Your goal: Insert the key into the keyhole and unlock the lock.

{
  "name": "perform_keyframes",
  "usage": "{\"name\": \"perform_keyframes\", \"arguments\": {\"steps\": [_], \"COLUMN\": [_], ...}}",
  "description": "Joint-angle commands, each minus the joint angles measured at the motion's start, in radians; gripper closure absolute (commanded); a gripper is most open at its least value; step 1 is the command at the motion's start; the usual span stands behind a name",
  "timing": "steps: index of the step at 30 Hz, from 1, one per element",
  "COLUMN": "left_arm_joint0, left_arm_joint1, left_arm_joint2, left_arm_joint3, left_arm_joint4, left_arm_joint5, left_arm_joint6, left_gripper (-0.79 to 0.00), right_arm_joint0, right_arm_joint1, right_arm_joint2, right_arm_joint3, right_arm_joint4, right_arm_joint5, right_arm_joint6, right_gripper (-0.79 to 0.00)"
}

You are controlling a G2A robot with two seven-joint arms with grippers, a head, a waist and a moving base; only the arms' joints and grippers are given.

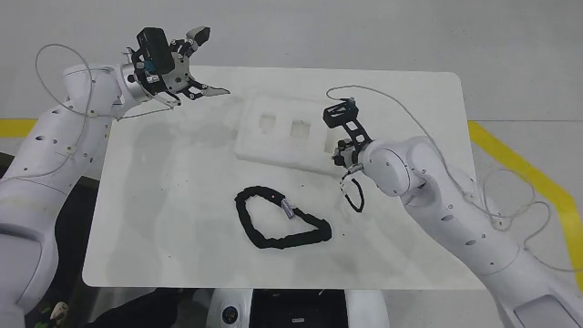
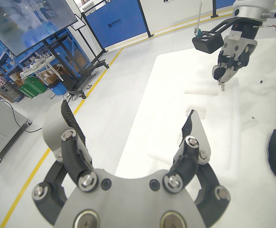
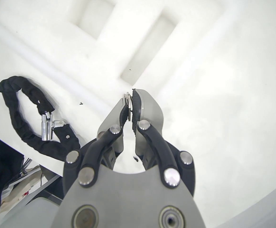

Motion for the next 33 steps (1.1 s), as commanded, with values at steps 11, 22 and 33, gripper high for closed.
{"name": "perform_keyframes", "arguments": {"steps": [11,22,33], "left_arm_joint0": [0.000,0.000,0.000], "left_arm_joint1": [0.000,0.000,0.000], "left_arm_joint2": [0.000,0.000,0.000], "left_arm_joint3": [0.000,0.000,0.000], "left_arm_joint4": [0.000,0.000,0.000], "left_arm_joint5": [0.000,0.000,0.000], "left_arm_joint6": [0.000,0.000,0.000], "left_gripper": [-0.785,-0.785,-0.785], "right_arm_joint0": [-0.077,-0.311,-0.508], "right_arm_joint1": [0.014,0.053,0.078], "right_arm_joint2": [0.088,0.352,0.597], "right_arm_joint3": [-0.092,-0.150,-0.137], "right_arm_joint4": [-0.045,0.223,0.458], "right_arm_joint5": [-0.015,-0.293,-0.509], "right_arm_joint6": [0.002,-0.225,-0.416], "right_gripper": [0.000,0.000,0.000]}}
